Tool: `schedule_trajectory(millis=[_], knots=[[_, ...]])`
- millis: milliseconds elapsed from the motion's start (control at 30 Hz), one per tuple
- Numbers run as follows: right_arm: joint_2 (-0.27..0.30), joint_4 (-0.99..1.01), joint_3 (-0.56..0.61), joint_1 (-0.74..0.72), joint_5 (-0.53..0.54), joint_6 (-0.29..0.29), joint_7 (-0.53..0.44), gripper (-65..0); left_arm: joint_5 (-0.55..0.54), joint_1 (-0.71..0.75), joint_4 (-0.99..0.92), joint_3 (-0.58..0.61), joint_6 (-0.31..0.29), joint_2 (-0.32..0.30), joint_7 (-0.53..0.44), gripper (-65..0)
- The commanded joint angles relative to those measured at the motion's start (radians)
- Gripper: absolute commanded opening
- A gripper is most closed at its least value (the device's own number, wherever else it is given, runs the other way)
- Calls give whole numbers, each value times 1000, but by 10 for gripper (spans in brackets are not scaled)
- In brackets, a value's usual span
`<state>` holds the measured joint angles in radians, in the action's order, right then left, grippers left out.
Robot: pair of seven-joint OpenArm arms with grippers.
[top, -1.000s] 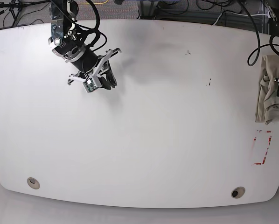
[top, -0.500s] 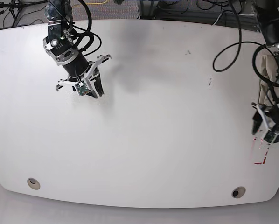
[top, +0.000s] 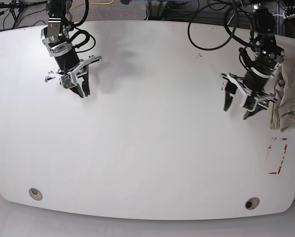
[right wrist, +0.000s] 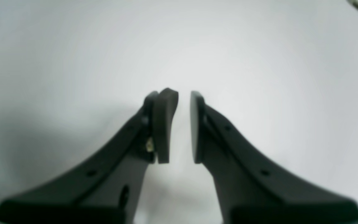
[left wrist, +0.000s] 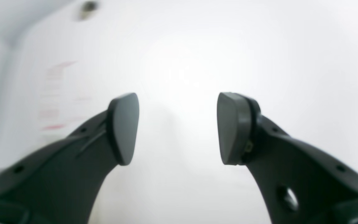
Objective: Fold the T-shirt properly
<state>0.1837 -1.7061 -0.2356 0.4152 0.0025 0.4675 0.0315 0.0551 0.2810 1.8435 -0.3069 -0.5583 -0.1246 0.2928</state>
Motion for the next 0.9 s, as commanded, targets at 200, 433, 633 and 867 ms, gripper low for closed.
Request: schedule_trajectory(millis=[200,433,633,867], knots=[[3,-48,-17,179,112,7,-32,-550,-16,274,149,-11,20,121,-27,-282],[0,-90,-38,328,158,7,-34,-550,-67,475,153,-11,17,224,-28,-282],[0,-91,-38,460,159,7,-35,-550,-211,660,155,-7,17,242,-30,-282],[-28,-90,-35,607,158,9,-37,-550,-261,802,146,-8,17,202,-30,-283]])
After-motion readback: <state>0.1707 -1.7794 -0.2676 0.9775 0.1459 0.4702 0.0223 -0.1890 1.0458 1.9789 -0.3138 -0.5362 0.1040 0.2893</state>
